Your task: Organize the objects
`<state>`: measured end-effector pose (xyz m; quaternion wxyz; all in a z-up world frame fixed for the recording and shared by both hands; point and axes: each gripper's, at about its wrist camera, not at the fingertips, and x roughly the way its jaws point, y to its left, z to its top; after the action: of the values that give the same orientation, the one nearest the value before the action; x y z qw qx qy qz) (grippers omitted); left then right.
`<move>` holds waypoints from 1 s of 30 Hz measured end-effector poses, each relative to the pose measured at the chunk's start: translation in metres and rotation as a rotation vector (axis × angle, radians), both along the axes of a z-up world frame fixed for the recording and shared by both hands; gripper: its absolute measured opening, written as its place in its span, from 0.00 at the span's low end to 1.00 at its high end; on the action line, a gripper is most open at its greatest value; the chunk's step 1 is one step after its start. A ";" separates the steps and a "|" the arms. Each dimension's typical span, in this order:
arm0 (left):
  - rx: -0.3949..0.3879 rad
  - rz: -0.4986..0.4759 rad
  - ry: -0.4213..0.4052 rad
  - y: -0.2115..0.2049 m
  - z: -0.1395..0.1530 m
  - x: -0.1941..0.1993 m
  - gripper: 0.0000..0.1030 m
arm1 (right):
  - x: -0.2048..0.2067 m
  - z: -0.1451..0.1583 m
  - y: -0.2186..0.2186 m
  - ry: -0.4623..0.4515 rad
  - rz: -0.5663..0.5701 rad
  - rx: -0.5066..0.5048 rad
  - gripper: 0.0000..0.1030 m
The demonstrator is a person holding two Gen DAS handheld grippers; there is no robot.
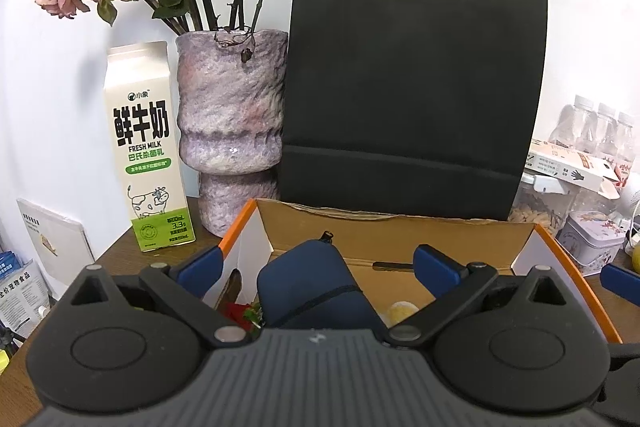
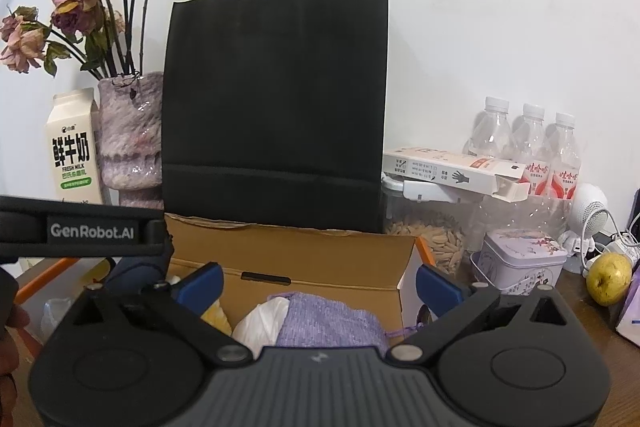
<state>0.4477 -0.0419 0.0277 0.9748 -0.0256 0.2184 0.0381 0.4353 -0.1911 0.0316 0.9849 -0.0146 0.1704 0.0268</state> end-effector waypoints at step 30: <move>-0.024 0.010 0.025 0.017 -0.001 -0.103 1.00 | -0.091 0.011 -0.003 0.017 0.038 0.028 1.00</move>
<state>0.3452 -0.0245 0.0264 0.9714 -0.0378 0.2307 0.0408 0.3446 -0.1945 0.0427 0.9829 -0.0037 0.1778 0.0480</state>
